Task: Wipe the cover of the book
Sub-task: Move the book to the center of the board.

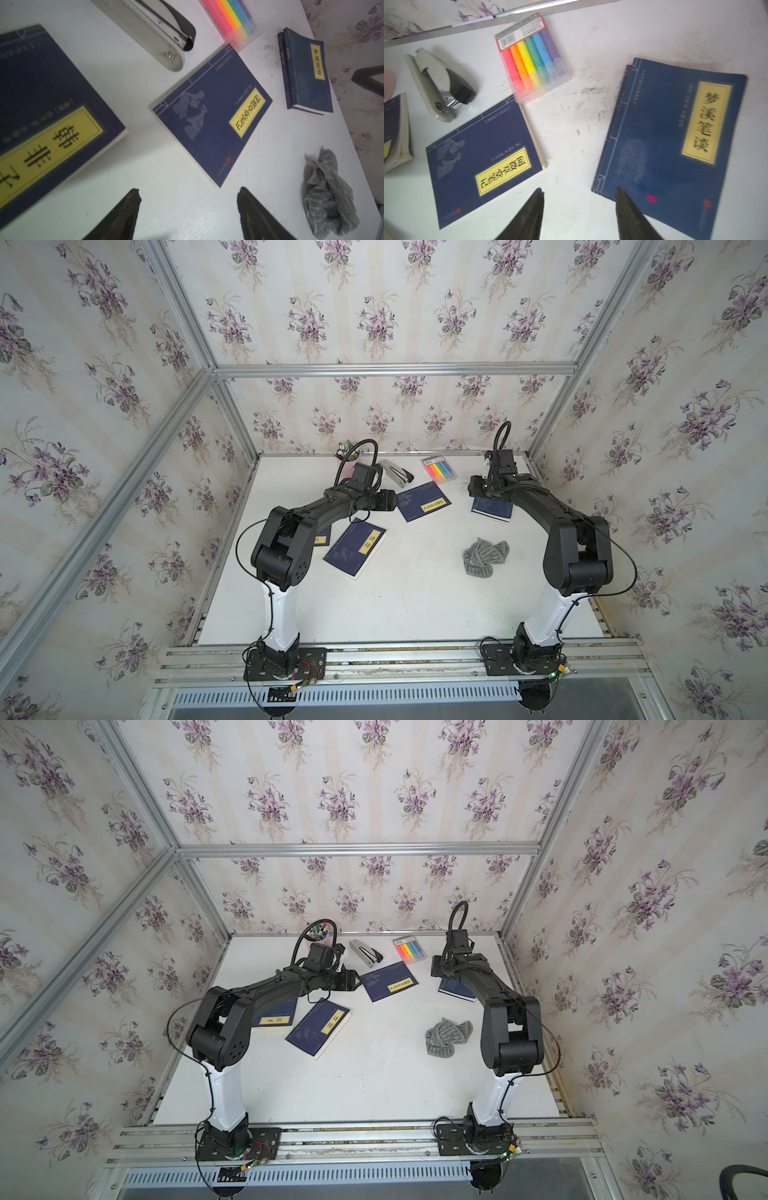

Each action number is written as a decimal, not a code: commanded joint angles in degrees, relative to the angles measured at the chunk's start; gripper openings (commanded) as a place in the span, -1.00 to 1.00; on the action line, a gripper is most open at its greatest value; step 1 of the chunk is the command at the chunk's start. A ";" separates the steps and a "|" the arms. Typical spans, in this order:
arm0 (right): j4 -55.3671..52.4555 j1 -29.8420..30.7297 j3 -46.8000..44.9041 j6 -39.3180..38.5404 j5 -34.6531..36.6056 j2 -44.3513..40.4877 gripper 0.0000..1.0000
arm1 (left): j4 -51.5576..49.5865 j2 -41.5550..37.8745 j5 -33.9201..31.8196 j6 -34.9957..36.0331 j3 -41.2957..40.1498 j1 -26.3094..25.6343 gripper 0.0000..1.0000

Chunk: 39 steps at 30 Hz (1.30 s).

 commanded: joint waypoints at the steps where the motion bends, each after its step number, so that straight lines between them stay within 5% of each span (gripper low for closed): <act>1: 1.66 1.23 0.86 2.21 -4.19 3.38 0.13 | -3.76 4.35 -2.78 1.51 6.39 0.06 0.51; 21: 3.78 3.32 1.45 5.80 -8.65 12.68 0.13 | -17.69 27.06 0.55 1.88 39.00 0.10 0.56; 32: 3.88 3.64 1.96 6.70 -11.82 14.84 0.14 | -23.39 29.57 14.21 2.62 41.31 -0.09 0.50; 39: 4.04 3.87 1.74 6.78 -12.22 15.24 0.13 | -22.55 23.86 18.13 4.35 31.41 -2.94 0.41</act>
